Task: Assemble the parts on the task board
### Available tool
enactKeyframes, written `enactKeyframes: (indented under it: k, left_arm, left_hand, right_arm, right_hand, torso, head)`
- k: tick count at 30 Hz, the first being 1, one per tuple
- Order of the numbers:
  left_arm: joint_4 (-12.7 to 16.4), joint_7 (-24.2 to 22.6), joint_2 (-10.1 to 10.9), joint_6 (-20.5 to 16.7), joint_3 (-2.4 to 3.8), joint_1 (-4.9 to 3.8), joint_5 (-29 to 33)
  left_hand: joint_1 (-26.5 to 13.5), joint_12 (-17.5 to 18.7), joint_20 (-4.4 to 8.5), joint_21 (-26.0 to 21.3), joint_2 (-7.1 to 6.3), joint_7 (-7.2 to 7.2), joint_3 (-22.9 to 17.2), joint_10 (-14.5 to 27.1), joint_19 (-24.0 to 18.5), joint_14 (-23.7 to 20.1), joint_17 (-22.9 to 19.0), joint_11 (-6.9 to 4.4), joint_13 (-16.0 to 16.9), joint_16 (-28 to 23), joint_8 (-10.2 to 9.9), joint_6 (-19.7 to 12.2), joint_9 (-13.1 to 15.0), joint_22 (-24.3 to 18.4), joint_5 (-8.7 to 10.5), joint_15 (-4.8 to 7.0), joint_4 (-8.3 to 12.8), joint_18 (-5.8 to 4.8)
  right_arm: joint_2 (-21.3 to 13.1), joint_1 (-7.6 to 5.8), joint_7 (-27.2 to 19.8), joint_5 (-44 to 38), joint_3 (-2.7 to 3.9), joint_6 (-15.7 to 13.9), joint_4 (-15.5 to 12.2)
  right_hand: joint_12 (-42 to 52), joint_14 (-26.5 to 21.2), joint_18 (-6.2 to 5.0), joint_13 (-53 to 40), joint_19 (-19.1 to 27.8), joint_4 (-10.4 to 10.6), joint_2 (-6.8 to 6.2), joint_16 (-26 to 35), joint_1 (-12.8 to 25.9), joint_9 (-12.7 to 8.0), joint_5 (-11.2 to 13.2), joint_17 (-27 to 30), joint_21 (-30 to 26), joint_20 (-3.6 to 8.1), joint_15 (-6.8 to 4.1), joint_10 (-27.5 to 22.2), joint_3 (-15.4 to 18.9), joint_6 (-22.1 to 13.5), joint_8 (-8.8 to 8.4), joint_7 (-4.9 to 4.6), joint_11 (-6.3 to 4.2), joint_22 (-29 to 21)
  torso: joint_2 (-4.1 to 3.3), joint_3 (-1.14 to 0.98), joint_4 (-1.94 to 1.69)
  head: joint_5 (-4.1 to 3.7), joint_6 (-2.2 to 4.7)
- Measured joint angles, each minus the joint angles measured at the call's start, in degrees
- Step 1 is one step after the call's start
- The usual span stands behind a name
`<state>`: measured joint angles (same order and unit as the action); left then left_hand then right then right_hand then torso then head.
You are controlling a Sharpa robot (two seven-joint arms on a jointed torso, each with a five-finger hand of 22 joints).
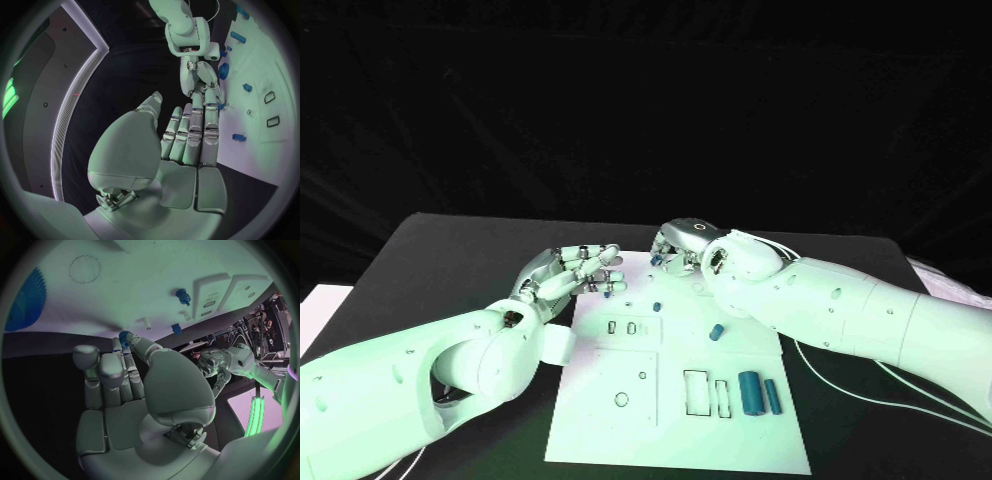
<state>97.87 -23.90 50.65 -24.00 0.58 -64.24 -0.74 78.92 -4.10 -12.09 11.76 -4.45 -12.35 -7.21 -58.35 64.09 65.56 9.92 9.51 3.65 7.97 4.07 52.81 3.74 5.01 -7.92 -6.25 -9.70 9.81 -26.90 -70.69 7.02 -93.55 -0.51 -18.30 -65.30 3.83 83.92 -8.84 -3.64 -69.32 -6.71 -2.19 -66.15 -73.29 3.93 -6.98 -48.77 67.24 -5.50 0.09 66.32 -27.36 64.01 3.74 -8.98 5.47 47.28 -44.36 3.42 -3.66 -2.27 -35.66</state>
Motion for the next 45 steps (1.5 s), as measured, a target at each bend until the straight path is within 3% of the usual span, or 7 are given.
enactKeyframes:
  k: [6, 16, 22, 25, 30, 37, 45]
  left_arm:
    - [-0.02, 0.05, 0.01, 0.00, 0.00, -0.02, 0.00]
    - [-0.17, 0.07, 0.31, 0.06, 0.00, -0.03, 0.00]
    - [-0.20, 0.08, 0.63, 0.07, 0.00, -0.03, 0.01]
    - [-0.18, 0.09, 0.70, 0.09, -0.01, -0.03, 0.01]
    - [-0.17, 0.10, 0.82, 0.13, -0.01, -0.03, 0.01]
    - [-0.18, 0.11, 0.81, 0.22, 0.00, -0.04, 0.01]
    - [-0.34, 0.10, 0.61, 0.35, 0.00, -0.05, 0.01]
  left_hand:
    - [0.23, 0.00, 0.00, 0.00, 0.23, 0.00, -0.06, 0.00, 0.00, 0.00, 0.09, 0.00, 0.00, -0.26, 0.00, 0.00, 0.00, -0.07, 0.00, 0.00, 0.38, 0.00]
    - [0.23, 0.00, 0.00, 0.00, 0.23, 0.00, -0.06, 0.00, 0.00, 0.00, 0.09, 0.00, 0.00, -0.26, 0.00, 0.00, 0.00, -0.07, 0.00, 0.00, 0.38, 0.00]
    - [0.23, 0.00, 0.00, -0.23, 0.23, 0.00, -0.06, 0.00, 0.00, 0.00, 0.08, 0.00, 0.00, -0.26, 0.00, 0.00, 0.00, -0.09, 0.00, 0.00, 0.38, 0.00]
    - [0.23, 0.00, 0.00, -0.23, 0.23, 0.00, -0.06, 0.00, 0.00, 0.00, 0.08, 0.00, 0.00, -0.26, 0.00, 0.00, 0.00, -0.13, 0.00, 0.00, 0.38, -0.01]
    - [0.23, 0.00, 0.00, -0.23, 0.23, 0.00, -0.06, 0.00, 0.00, 0.00, 0.13, 0.00, 0.00, -0.26, 0.00, 0.00, 0.00, -0.13, 0.00, 0.00, 0.37, -0.01]
    - [0.23, 0.00, 0.00, -0.23, 0.23, 0.00, -0.06, 0.00, 0.00, 0.00, 0.13, 0.00, 0.00, -0.26, 0.00, 0.00, 0.00, -0.12, 0.00, 0.00, 0.37, -0.01]
    - [0.23, 0.00, 0.00, -0.23, 0.23, 0.00, -0.06, 0.00, 0.00, 0.00, 0.12, 0.00, 0.00, -0.26, 0.00, 0.00, 0.00, -0.12, 0.00, 0.00, 0.37, -0.01]
  right_arm:
    - [-0.04, 0.08, 0.20, -0.09, -0.07, 0.08, 0.18]
    - [-4.03, 0.05, 0.35, 0.76, 0.02, -0.69, -4.28]
    - [-10.18, -0.55, 0.51, 2.22, 0.72, -1.29, -10.40]
    - [-13.70, -1.41, 1.02, 3.48, 0.96, -1.16, -13.18]
    - [-17.88, -2.27, 2.87, 5.55, 1.10, 0.11, -15.54]
    - [-19.79, -2.53, 7.02, 8.75, 1.11, 3.33, -15.28]
    - [-18.66, -2.47, 10.18, 10.93, 1.07, 6.52, -13.45]
  right_hand:
    - [-0.13, -0.91, -0.01, 0.17, 4.00, 0.86, -3.12, 2.38, 0.41, -0.30, 1.05, 4.50, -3.36, -1.31, 1.19, -7.55, 0.91, -7.31, -0.12, -0.97, 1.04, -5.97]
    - [0.63, -1.00, -0.01, -0.07, 4.27, 1.12, -3.28, 2.79, 0.26, -0.11, 0.55, 5.24, -3.77, -1.58, 1.28, -8.22, 1.78, -8.05, -0.12, -1.40, 1.42, -6.05]
    - [2.81, -0.28, -0.01, -0.33, 1.47, 1.63, -2.98, 0.42, -0.04, 0.00, -1.00, 1.74, -0.98, -1.39, 0.91, -3.48, 2.06, -6.05, 0.17, -1.24, 0.86, -2.15]
    - [6.20, 0.11, 1.50, -1.83, -2.57, 2.79, -3.35, -6.38, 0.33, -0.04, -1.88, -8.99, 3.46, -0.80, 0.05, 2.39, 2.63, -5.71, 0.22, -0.77, 0.62, 5.25]
    - [12.09, 0.11, 2.64, -6.75, -6.23, 4.39, -6.54, -11.57, 1.87, -0.12, -3.12, -16.58, 8.10, 1.10, -1.75, 12.65, 6.95, -7.53, 0.22, 1.06, -2.84, 12.58]
    - [47.70, 0.09, 3.60, -45.82, -8.98, 9.41, -5.76, -17.24, -0.72, -0.02, -4.11, -25.63, 12.44, 1.40, -2.10, 12.30, 15.75, -9.11, 0.22, 1.32, -3.25, 19.57]
    - [56.03, 0.20, 3.60, -56.21, -9.03, 12.17, -4.84, -18.33, -2.06, -0.03, -4.11, -26.18, 12.86, 1.04, -1.82, 11.11, 18.51, -9.50, 0.22, 0.94, -2.64, 20.35]
  torso:
    - [-0.01, 0.00, 0.06]
    - [0.01, -0.09, 0.21]
    - [0.09, -0.11, 0.50]
    - [0.19, -0.18, 0.71]
    - [0.37, -0.27, 1.11]
    - [0.42, -0.48, 1.59]
    - [0.43, -0.51, 1.63]
  head:
    - [0.07, -0.07]
    - [0.22, -0.05]
    - [0.19, -0.02]
    - [0.10, -0.01]
    - [0.01, 0.03]
    - [-0.16, 0.10]
    - [-0.55, 0.02]
